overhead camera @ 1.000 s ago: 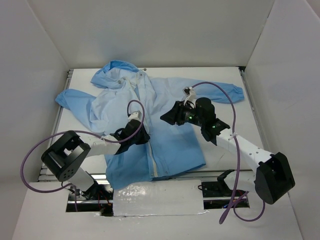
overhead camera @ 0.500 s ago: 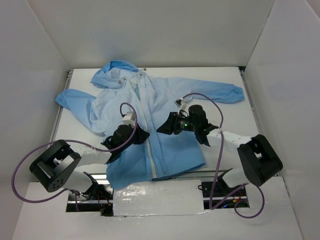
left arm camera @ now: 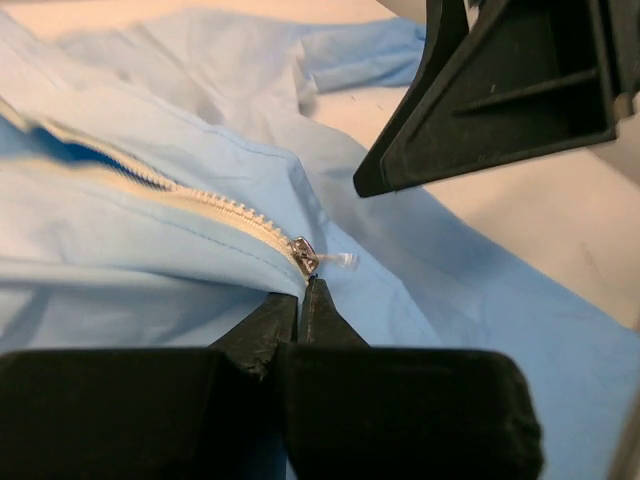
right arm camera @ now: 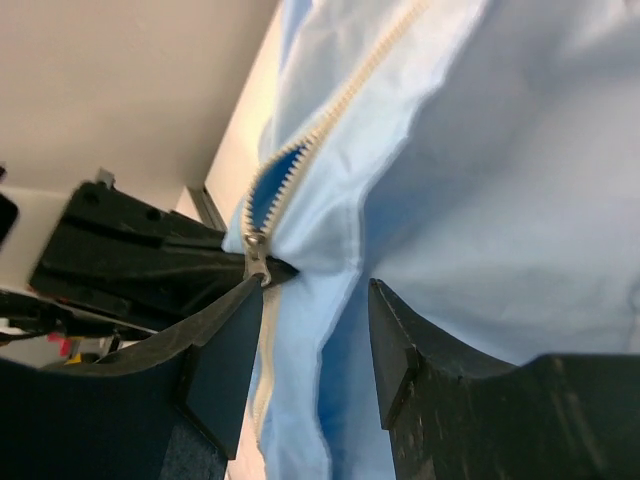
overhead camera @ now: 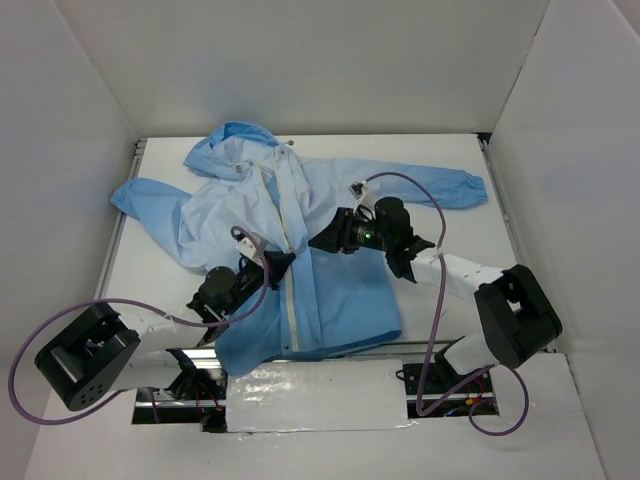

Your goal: Zip up the jacket

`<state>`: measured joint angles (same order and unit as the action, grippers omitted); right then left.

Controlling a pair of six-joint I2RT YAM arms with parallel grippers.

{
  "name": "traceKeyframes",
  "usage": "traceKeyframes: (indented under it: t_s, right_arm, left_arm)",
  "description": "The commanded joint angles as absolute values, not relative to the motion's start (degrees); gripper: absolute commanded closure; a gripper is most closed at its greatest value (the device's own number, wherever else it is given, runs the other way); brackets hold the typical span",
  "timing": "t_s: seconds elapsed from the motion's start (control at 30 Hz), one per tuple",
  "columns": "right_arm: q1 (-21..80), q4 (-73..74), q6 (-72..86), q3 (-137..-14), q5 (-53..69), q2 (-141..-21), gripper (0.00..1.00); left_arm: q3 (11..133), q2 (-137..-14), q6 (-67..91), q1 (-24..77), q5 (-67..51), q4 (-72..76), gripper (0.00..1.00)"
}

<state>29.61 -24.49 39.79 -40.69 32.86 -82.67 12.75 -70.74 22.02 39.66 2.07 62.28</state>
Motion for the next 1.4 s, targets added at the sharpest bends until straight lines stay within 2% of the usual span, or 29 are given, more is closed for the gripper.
traceKeyframes:
  t_s: [0.0, 0.1, 0.23, 0.3, 0.5, 0.6, 0.8, 0.9, 1.07, 1.37]
  right_arm:
    - [29.27, -21.28, 37.18, -46.05, 31.64, -80.24, 0.46]
    - [29.44, -21.88, 38.66, -47.81, 36.46, -81.30, 0.46]
    - [29.44, -26.45, 44.90, -45.97, 41.39, -79.37, 0.46]
    - [30.32, -26.46, 48.15, -44.22, 42.01, -77.88, 0.46]
    - [33.31, -42.87, 58.35, -36.92, 45.70, -79.18, 0.47]
    - [33.57, -42.02, 57.40, -36.65, 43.78, -81.47, 0.48]
    - [33.93, -55.26, 63.09, -34.10, 45.35, -89.02, 0.51]
    - [33.84, -56.25, 62.76, -33.84, 44.48, -91.13, 0.51]
    - [33.92, -60.37, 64.07, -33.84, 44.73, -95.26, 0.51]
    - [33.84, -62.47, 64.95, -35.33, 44.74, -99.05, 0.51]
  left_arm:
    - [15.90, -69.52, 5.12, 40.08, 5.46, 70.83, 1.00]
    - [15.47, -69.78, -1.66, 40.51, 0.62, 75.75, 1.00]
    - [12.68, -73.19, -2.90, 40.61, 3.25, 83.90, 1.00]
    - [10.91, -75.83, -1.76, 40.61, 2.73, 94.15, 1.00]
    - [11.78, -78.04, 6.49, 40.61, -0.17, 96.75, 1.00]
    - [10.29, -79.97, 8.69, 40.61, -0.26, 104.21, 1.00]
    - [11.60, -79.19, 12.12, 40.61, -1.76, 101.78, 1.00]
    - [11.08, -79.54, 13.53, 40.61, -1.14, 105.20, 1.00]
    - [12.22, -76.64, 13.53, 40.61, -1.32, 100.64, 1.00]
    - [11.25, -76.46, 14.41, 40.61, -1.40, 102.66, 1.00]
